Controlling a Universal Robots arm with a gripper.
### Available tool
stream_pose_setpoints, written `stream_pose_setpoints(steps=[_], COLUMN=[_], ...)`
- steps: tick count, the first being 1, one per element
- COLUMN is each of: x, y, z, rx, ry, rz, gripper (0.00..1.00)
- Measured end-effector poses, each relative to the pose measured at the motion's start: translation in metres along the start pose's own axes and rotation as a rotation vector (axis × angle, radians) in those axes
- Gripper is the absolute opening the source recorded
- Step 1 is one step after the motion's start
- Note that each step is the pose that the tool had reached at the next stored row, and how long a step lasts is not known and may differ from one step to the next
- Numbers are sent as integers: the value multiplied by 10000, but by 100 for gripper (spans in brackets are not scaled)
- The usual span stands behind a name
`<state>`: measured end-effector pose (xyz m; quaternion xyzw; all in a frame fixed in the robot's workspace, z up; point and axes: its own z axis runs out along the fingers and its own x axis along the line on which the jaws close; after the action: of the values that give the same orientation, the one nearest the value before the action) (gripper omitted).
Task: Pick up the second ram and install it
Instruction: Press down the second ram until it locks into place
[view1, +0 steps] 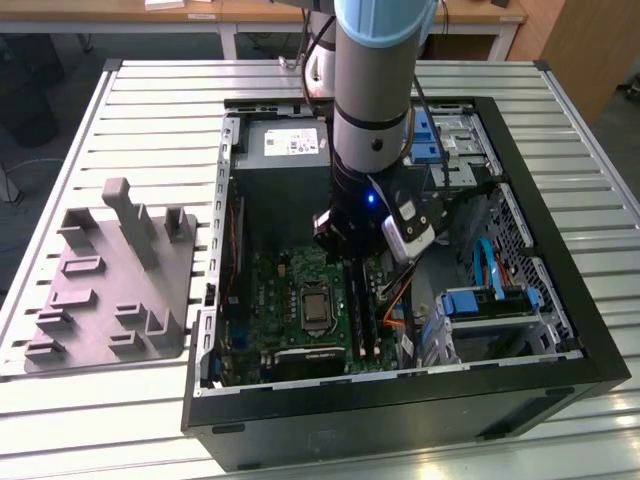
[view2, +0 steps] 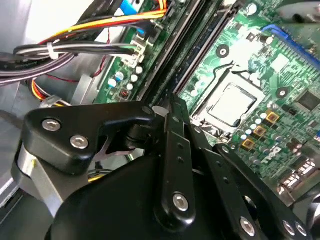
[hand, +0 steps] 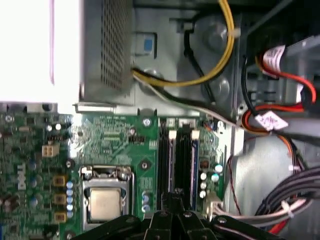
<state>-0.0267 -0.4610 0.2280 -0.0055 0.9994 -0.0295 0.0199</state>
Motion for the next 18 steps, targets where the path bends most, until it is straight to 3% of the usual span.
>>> stream_pose_setpoints(steps=[3,13,18], x=[-1,-12,-14], y=[0,-17,-18], z=[-32,-324,-353], rx=[1,0,-2], ry=[-2,-5,-6], rz=[-1,1,1], gripper=[10,10,10])
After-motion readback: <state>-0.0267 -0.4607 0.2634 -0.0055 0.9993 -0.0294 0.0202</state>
